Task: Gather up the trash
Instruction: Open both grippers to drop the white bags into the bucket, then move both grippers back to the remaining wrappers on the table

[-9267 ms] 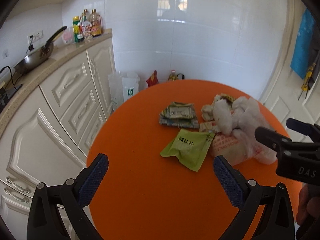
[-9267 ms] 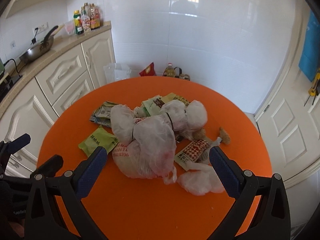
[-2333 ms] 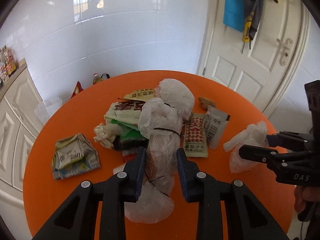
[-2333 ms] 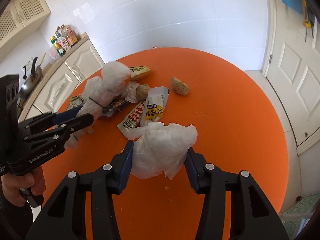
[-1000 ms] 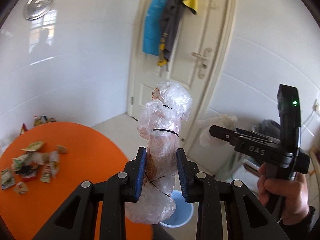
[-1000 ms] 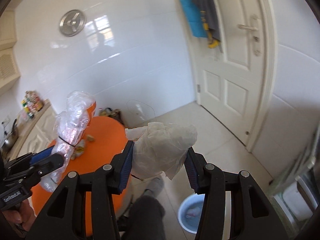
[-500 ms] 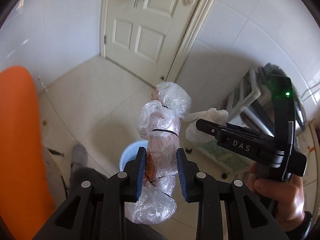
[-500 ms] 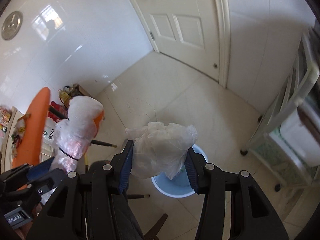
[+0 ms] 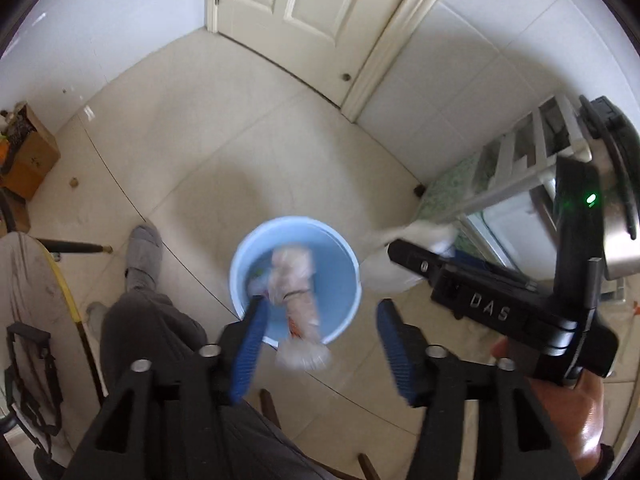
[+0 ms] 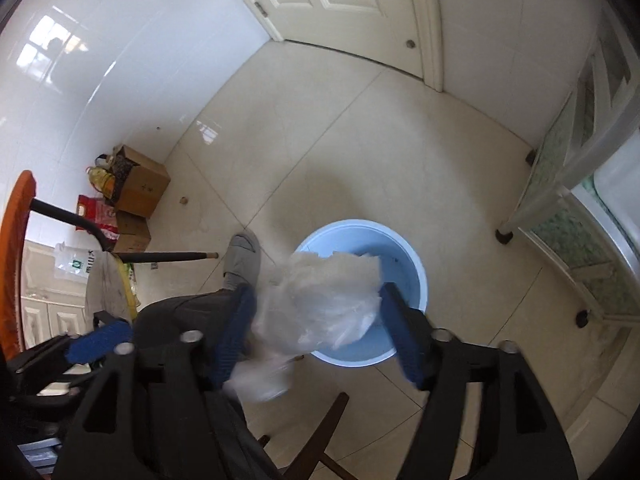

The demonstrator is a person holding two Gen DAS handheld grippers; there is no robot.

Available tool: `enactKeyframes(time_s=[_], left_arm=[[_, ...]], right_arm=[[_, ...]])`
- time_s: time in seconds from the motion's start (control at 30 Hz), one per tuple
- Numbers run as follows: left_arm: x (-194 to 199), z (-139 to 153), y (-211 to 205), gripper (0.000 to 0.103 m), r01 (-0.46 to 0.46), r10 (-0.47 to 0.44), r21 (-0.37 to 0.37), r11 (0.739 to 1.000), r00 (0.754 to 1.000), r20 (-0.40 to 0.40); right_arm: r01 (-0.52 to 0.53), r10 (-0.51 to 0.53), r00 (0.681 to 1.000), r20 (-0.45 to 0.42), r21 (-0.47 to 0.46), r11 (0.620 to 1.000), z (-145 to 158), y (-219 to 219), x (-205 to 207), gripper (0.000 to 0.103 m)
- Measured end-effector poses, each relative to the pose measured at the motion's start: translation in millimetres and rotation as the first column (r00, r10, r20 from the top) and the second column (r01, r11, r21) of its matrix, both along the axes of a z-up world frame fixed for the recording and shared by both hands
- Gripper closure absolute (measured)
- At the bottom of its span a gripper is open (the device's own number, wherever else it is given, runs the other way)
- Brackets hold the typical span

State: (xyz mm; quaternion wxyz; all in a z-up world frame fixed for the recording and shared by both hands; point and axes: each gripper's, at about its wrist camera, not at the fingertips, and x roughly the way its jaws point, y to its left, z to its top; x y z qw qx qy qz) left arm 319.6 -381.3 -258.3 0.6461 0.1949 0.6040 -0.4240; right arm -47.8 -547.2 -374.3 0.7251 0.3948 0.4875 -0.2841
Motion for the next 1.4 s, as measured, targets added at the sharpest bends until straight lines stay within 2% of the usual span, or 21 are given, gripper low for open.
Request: enactKeyframes(time_s=[0.07,0.17,0.27,0.47,0.67,0.83,0.93,1.07,1.27,1.4], left_arm=[[-2,8,-4,0.037,0.003,-0.003,-0.006,1.000,0.999,0.041],[-13,20,-2,0.032,0.009,-0.007,-0.012,1.000,0.994,0.110],[-28,36,5,0.026,0.007,-0.002,-0.028,1.000,0.986,0.164],[-65,68,35,0.024,0.003,0.017,-0.084,0.996,0.972,0.235],[-90,125,92,0.023,-0.009,0.068,-0.187,0.982,0.948,0.311],[-98,172,146,0.022,-0.067,0.169,-0.269,0.961,0.911,0.377],[-95,195,184,0.019,-0.115,0.244,-0.320,0.941,0.883,0.401],[-88,222,236,0.017,-0.191,0.354,-0.375,0.907,0.828,0.434],[-94,255,310,0.012,-0.290,0.497,-0.445,0.847,0.731,0.468],[-108,270,355,0.008,-0.345,0.578,-0.486,0.803,0.650,0.494]], right_arm=[[0.013,-0.013,1.000,0.009,0.005,1.000,-1,3,-2,0.015],[0.027,-0.027,1.000,0.001,-0.005,1.000,-1,4,-4,0.000],[0.050,-0.050,0.999,-0.008,-0.017,0.999,2,5,-7,0.000],[0.059,-0.059,0.998,0.002,-0.063,0.996,29,17,-6,0.000],[0.033,-0.025,0.998,0.059,-0.146,0.989,81,35,6,0.000],[0.011,0.023,0.990,0.138,-0.239,0.971,143,57,26,0.000],[-0.014,0.073,0.980,0.186,-0.298,0.954,182,76,44,0.000],[-0.059,0.152,0.962,0.227,-0.370,0.927,228,105,71,0.000],[-0.133,0.284,0.919,0.272,-0.464,0.876,281,155,116,0.000],[-0.172,0.361,0.881,0.307,-0.504,0.846,310,191,143,0.000]])
